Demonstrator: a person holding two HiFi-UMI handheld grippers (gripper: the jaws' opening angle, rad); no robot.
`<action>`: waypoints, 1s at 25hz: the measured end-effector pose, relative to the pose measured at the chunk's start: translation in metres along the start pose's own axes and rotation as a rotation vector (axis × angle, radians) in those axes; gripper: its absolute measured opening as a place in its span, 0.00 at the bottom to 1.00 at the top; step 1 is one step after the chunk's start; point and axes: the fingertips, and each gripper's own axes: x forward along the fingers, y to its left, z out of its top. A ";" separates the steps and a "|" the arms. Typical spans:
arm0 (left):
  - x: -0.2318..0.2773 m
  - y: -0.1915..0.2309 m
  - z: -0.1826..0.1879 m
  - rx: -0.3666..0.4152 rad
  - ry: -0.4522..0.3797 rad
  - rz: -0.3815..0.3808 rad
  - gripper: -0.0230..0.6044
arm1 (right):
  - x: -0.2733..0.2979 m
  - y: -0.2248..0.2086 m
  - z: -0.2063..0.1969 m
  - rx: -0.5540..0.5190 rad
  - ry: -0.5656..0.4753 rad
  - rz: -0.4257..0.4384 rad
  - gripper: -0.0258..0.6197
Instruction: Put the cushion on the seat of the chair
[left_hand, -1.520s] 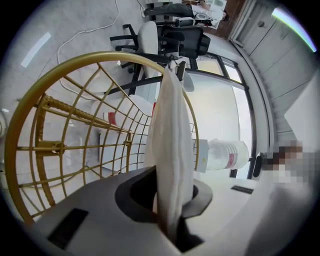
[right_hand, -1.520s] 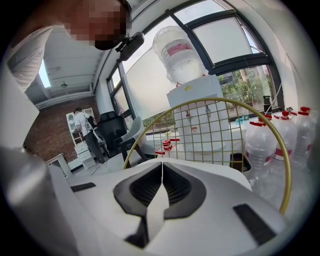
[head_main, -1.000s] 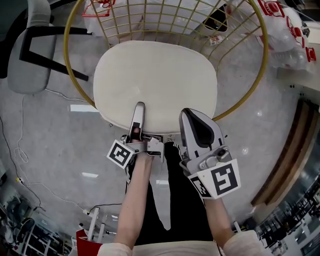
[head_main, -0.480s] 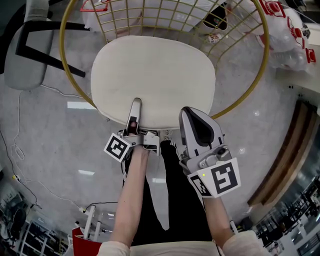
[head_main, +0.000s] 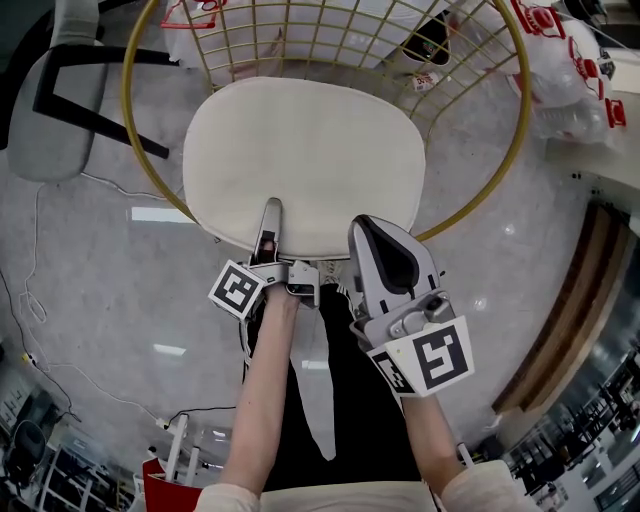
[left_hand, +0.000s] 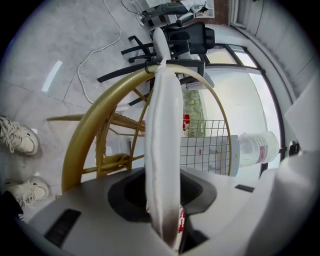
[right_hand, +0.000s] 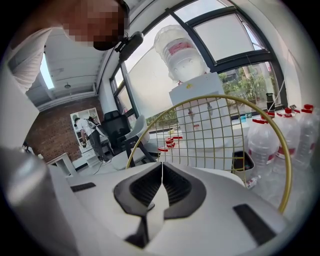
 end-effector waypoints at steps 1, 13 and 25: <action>0.000 0.003 0.001 0.029 0.001 0.023 0.23 | 0.001 -0.001 0.001 0.000 0.000 -0.001 0.07; -0.011 0.014 0.008 0.190 -0.006 0.274 0.34 | 0.000 0.007 0.017 -0.105 -0.007 -0.006 0.07; -0.026 0.021 0.012 0.199 -0.027 0.446 0.47 | -0.009 0.013 0.024 -0.116 0.007 0.008 0.07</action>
